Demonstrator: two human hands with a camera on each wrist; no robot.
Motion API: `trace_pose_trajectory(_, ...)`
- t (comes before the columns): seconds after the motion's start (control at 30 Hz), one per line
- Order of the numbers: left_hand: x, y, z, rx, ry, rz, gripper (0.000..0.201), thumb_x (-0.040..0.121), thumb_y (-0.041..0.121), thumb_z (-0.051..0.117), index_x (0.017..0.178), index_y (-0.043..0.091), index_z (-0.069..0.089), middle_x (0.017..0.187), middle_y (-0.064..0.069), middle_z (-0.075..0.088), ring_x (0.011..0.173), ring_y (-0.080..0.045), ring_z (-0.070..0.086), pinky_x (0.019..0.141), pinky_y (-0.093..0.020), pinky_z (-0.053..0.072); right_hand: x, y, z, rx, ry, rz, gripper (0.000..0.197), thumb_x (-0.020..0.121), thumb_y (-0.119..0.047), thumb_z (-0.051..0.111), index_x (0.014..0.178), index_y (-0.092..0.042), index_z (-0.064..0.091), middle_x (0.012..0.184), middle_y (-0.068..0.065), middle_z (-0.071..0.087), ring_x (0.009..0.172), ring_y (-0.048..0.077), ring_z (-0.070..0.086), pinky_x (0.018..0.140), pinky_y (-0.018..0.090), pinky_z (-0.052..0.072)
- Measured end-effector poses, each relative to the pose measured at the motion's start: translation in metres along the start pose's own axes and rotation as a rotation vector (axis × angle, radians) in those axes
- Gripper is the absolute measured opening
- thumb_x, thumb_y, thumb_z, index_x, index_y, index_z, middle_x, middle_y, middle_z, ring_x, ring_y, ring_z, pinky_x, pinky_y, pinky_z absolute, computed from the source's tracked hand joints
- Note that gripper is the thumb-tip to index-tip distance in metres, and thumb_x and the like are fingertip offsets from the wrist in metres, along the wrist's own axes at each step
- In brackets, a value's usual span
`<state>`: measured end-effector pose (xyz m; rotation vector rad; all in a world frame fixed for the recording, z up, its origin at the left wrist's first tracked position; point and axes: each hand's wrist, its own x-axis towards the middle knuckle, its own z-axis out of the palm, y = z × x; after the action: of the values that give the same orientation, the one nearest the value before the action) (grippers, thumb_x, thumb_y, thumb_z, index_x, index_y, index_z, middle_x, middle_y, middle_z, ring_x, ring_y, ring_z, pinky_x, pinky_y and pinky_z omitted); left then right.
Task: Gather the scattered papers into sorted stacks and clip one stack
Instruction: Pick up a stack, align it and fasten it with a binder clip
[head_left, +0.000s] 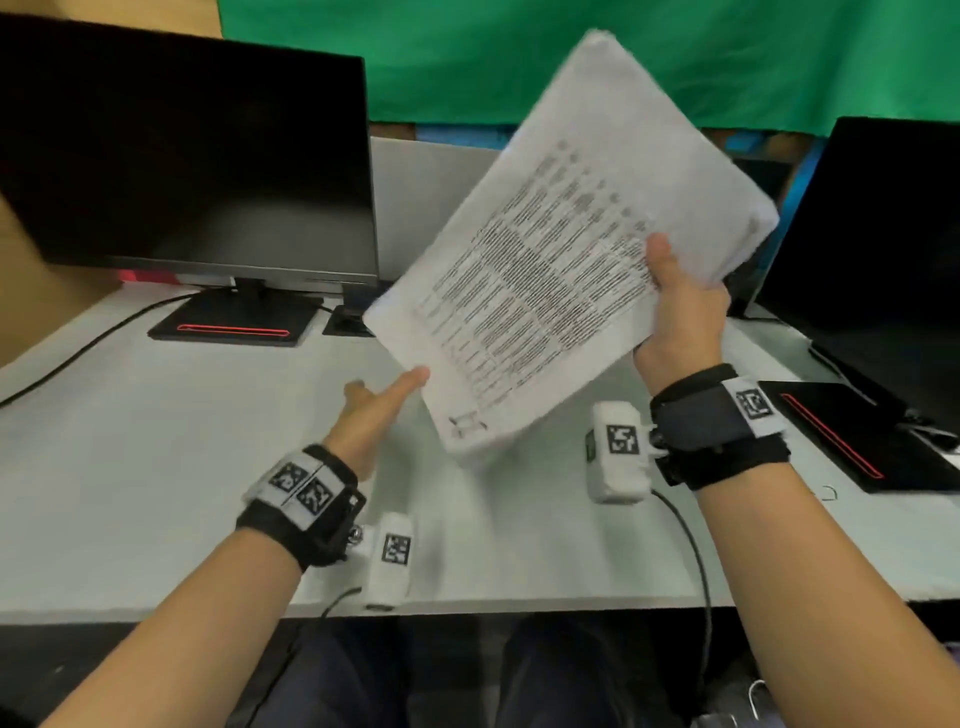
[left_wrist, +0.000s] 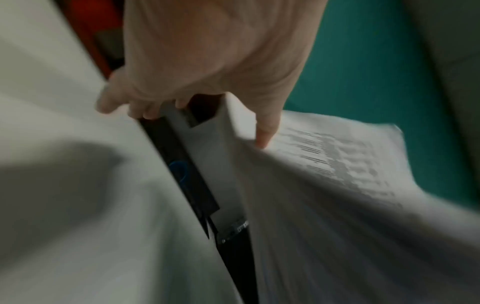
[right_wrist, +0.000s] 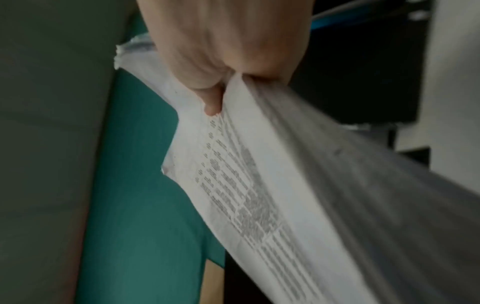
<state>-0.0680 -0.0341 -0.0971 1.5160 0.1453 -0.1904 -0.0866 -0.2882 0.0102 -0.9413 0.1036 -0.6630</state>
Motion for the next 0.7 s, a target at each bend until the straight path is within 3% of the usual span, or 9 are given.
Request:
trace_pose_trajectory(0.07, -0.002, -0.011, 0.003, -0.210, -0.232, -0.042, 0.067, 0.084, 0.049, 0.063, 0.139, 0.014, 0.044, 0.135, -0.007, 0.055, 0.127, -0.024, 0.047, 0.102, -0.040, 0.041, 0.001, 0.005, -0.006, 0.073, -0.020, 0.134, 0.043, 0.088, -0.009, 0.070, 0.129, -0.006, 0.056, 0.123, 0.016, 0.067, 0.111, 0.034, 0.066, 0.093, 0.058, 0.052)
trace_pose_trajectory(0.13, -0.001, -0.004, 0.002, -0.302, -0.272, 0.039, 0.041, 0.098, 0.026, 0.047, 0.138, 0.017, 0.046, 0.135, -0.008, 0.057, 0.125, -0.026, 0.052, 0.105, -0.046, 0.041, -0.003, 0.012, -0.016, 0.028, -0.120, 0.229, 0.032, 0.093, -0.008, 0.063, 0.124, -0.010, 0.058, 0.125, 0.014, 0.067, 0.113, 0.031, 0.066, 0.095, 0.054, 0.052)
trace_pose_trajectory(0.23, 0.000, 0.009, -0.019, -0.288, -0.181, 0.199, 0.043, 0.100, 0.008, 0.038, 0.142, 0.015, 0.040, 0.136, -0.007, 0.056, 0.124, -0.026, 0.055, 0.104, -0.047, 0.043, -0.001, 0.014, -0.046, -0.113, -0.314, 0.270, 0.036, 0.095, -0.002, 0.055, 0.131, -0.009, 0.056, 0.129, 0.010, 0.065, 0.121, 0.026, 0.061, 0.100, 0.042, 0.051)
trace_pose_trajectory(0.3, 0.001, 0.017, -0.037, -0.218, -0.126, 0.291, 0.044, 0.099, 0.007, 0.041, 0.142, 0.014, 0.039, 0.134, -0.006, 0.058, 0.121, -0.023, 0.057, 0.100, -0.042, 0.048, 0.005, 0.011, -0.071, -0.279, -0.412, 0.313, 0.042, 0.093, -0.001, 0.055, 0.135, -0.008, 0.053, 0.132, 0.010, 0.064, 0.124, 0.027, 0.059, 0.106, 0.044, 0.046)
trace_pose_trajectory(0.4, -0.005, 0.032, -0.049, -0.114, -0.051, 0.426, 0.041, 0.098, 0.010, 0.046, 0.139, 0.014, 0.040, 0.127, -0.001, 0.061, 0.108, -0.007, 0.064, 0.083, -0.023, 0.055, 0.012, 0.009, -0.090, -0.546, -0.538, 0.359, 0.044, 0.091, 0.000, 0.057, 0.133, -0.012, 0.054, 0.131, 0.008, 0.064, 0.119, 0.025, 0.063, 0.101, 0.042, 0.050)
trace_pose_trajectory(0.47, -0.005, 0.039, -0.050, -0.111, -0.059, 0.486, 0.036, 0.097, 0.007, 0.046, 0.133, 0.014, 0.045, 0.121, 0.001, 0.064, 0.105, -0.008, 0.065, 0.079, -0.020, 0.055, 0.014, 0.013, -0.089, -0.595, -0.532, 0.306, 0.042, 0.091, 0.002, 0.058, 0.132, -0.011, 0.054, 0.128, 0.007, 0.066, 0.116, 0.024, 0.064, 0.098, 0.039, 0.053)
trace_pose_trajectory(0.53, -0.001, 0.041, -0.052, -0.114, -0.080, 0.508, 0.039, 0.091, 0.000, 0.047, 0.128, 0.009, 0.050, 0.118, -0.005, 0.064, 0.108, -0.018, 0.063, 0.086, -0.029, 0.054, 0.011, 0.019, -0.088, -0.650, -0.499, 0.217, 0.030, 0.088, -0.005, 0.060, 0.119, -0.006, 0.060, 0.115, 0.001, 0.071, 0.108, 0.016, 0.066, 0.100, 0.038, 0.051)
trace_pose_trajectory(0.6, 0.000, 0.034, -0.050, -0.040, -0.082, 0.509, 0.035, 0.080, 0.002, 0.047, 0.114, 0.000, 0.055, 0.102, -0.015, 0.062, 0.096, -0.024, 0.059, 0.081, -0.036, 0.050, 0.005, 0.030, -0.093, -0.727, -0.470, 0.185, 0.023, 0.087, -0.008, 0.056, 0.110, -0.005, 0.060, 0.091, -0.021, 0.072, 0.090, -0.005, 0.065, 0.092, 0.020, 0.051)
trace_pose_trajectory(0.7, 0.003, 0.017, -0.049, 0.018, -0.022, 0.485, 0.045, 0.069, 0.006, 0.047, 0.113, 0.002, 0.053, 0.099, -0.007, 0.062, 0.096, -0.021, 0.057, 0.080, -0.035, 0.046, -0.007, 0.042, -0.104, -0.622, -0.397, 0.246, 0.039, 0.083, 0.021, 0.036, 0.092, -0.008, 0.061, 0.080, -0.011, 0.072, 0.077, 0.000, 0.067, 0.078, 0.023, 0.050)
